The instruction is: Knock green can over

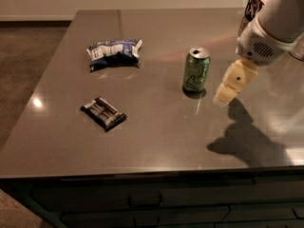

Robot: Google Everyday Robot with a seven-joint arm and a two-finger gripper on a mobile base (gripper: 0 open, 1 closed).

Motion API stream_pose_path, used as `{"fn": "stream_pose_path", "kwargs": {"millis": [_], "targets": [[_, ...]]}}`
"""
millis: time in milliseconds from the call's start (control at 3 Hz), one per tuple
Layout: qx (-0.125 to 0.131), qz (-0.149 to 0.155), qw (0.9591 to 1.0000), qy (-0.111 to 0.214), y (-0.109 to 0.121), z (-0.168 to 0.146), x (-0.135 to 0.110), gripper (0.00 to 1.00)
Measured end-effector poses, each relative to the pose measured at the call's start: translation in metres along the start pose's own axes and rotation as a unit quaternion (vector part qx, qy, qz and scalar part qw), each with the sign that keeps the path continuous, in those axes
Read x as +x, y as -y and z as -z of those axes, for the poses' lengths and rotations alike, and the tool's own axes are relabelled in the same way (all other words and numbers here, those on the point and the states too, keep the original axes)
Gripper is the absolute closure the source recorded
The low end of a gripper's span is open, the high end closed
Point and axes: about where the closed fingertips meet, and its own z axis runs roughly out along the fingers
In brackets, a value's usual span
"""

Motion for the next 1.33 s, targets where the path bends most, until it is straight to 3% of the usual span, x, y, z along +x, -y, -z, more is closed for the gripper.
{"fn": "stream_pose_path", "kwargs": {"millis": [667, 1333], "targets": [[0.042, -0.08, 0.9945, 0.053, 0.036, -0.03, -0.03, 0.0], [0.05, -0.11, 0.9875, 0.101, 0.053, -0.062, -0.05, 0.0]]}}
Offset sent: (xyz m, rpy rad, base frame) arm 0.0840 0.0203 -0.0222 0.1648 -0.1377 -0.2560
